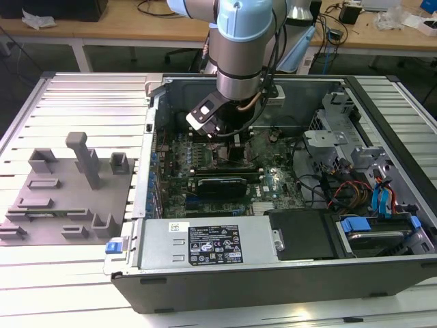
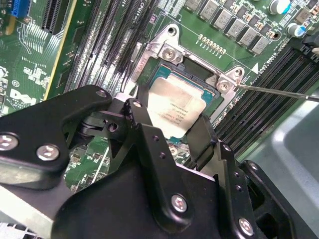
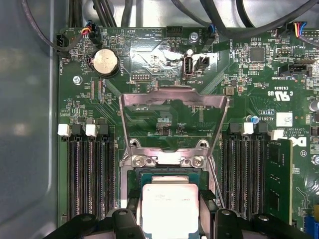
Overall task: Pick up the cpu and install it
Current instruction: 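Place the cpu into insertion slot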
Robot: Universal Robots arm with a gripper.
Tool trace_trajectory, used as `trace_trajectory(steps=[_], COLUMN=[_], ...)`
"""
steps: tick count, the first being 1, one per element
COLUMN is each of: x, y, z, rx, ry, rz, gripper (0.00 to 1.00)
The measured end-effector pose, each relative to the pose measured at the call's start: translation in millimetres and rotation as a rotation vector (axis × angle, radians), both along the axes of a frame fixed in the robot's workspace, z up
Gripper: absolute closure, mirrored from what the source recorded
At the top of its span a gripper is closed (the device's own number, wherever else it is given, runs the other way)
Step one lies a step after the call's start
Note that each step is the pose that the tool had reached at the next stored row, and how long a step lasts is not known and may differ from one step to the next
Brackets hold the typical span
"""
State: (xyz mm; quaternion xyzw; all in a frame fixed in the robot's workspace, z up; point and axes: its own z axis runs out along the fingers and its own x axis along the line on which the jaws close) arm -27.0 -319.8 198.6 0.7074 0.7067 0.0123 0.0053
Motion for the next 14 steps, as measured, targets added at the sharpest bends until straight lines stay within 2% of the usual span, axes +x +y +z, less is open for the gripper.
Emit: trace_trajectory(steps=[12,13,14], x=[0.1,0.1,0.0], y=[0.5,0.5,0.4], z=[-1.0,-1.0,-1.0], rx=[0.0007,0.0006,0.0003], ry=[-0.0004,-0.0003,-0.0002], rz=[0.0,0.0,0.0], gripper=[0.45,0.45,0.38])
